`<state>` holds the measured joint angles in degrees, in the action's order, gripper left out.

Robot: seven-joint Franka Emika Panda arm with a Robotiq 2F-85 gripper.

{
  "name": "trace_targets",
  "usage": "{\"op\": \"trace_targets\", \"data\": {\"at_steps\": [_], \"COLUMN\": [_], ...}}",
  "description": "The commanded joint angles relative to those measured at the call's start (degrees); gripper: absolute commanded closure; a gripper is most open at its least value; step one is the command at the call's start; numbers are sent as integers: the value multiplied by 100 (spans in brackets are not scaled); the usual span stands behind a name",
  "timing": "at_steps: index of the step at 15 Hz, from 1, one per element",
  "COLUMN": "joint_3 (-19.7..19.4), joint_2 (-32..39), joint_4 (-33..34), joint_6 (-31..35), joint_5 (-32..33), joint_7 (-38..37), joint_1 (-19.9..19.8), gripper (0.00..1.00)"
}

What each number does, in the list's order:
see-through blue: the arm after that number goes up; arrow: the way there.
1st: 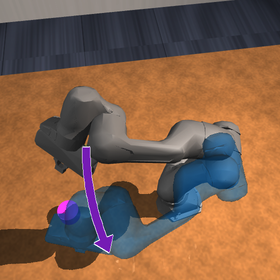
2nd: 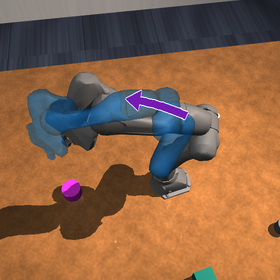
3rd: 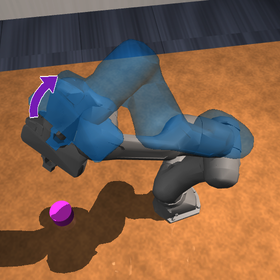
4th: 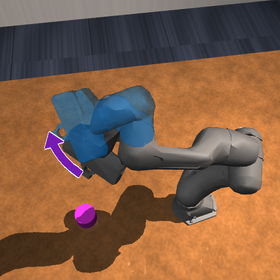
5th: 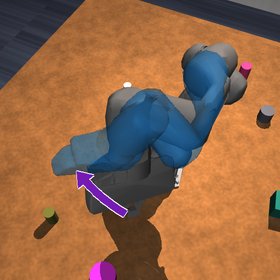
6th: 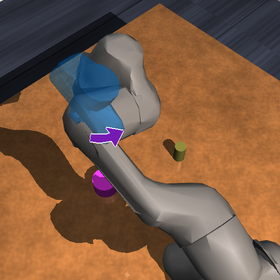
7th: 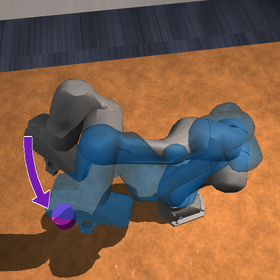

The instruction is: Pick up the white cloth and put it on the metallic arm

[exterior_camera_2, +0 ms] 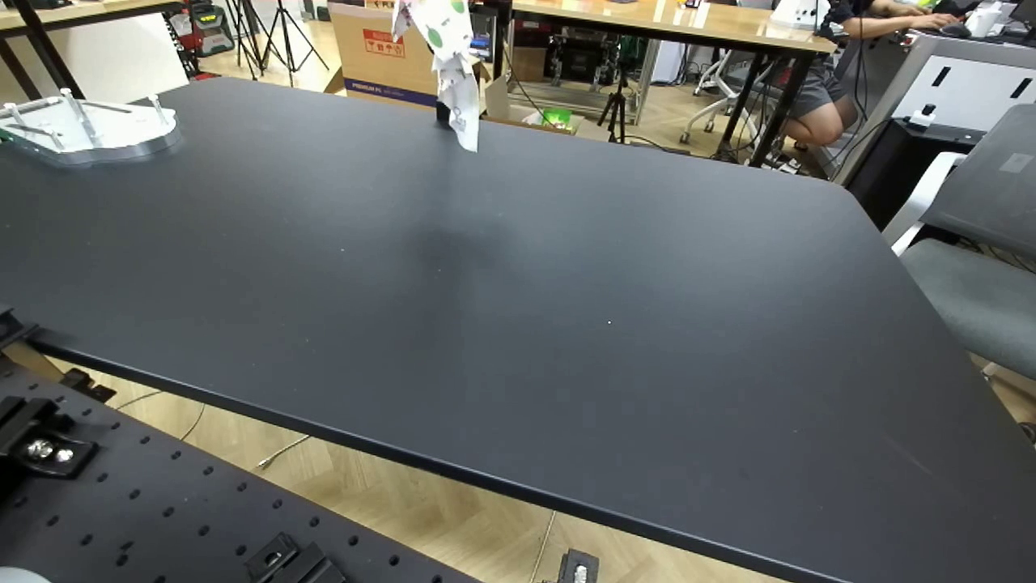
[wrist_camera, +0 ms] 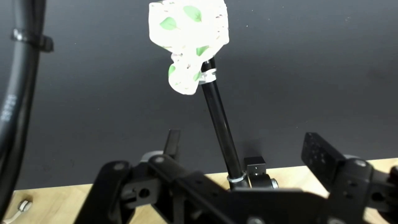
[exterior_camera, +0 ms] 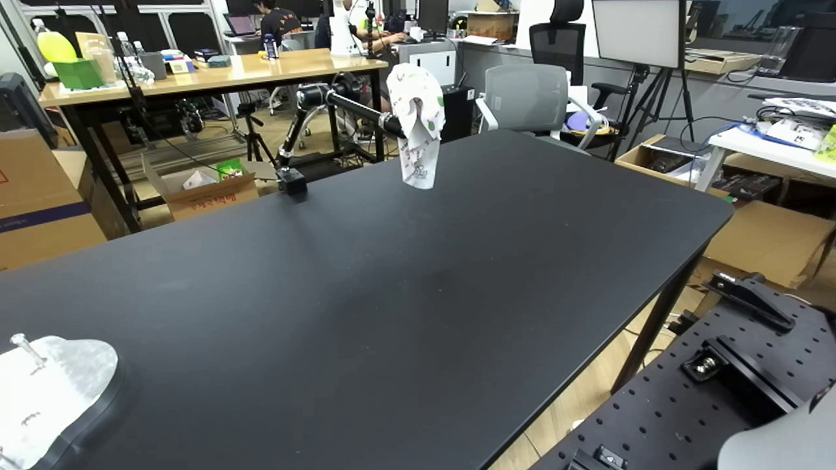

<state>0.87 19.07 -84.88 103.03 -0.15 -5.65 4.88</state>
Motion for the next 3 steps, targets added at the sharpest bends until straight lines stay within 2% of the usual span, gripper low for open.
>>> {"op": "trace_targets", "data": {"at_steps": [1, 3], "joint_3": [41, 41], "joint_2": [6, 6], "joint_4": [18, 18], "joint_6": [-18, -18], "joint_5": [15, 16], "joint_7": [-8, -8], "joint_1": [-34, -34], "gripper": [0, 0]}}
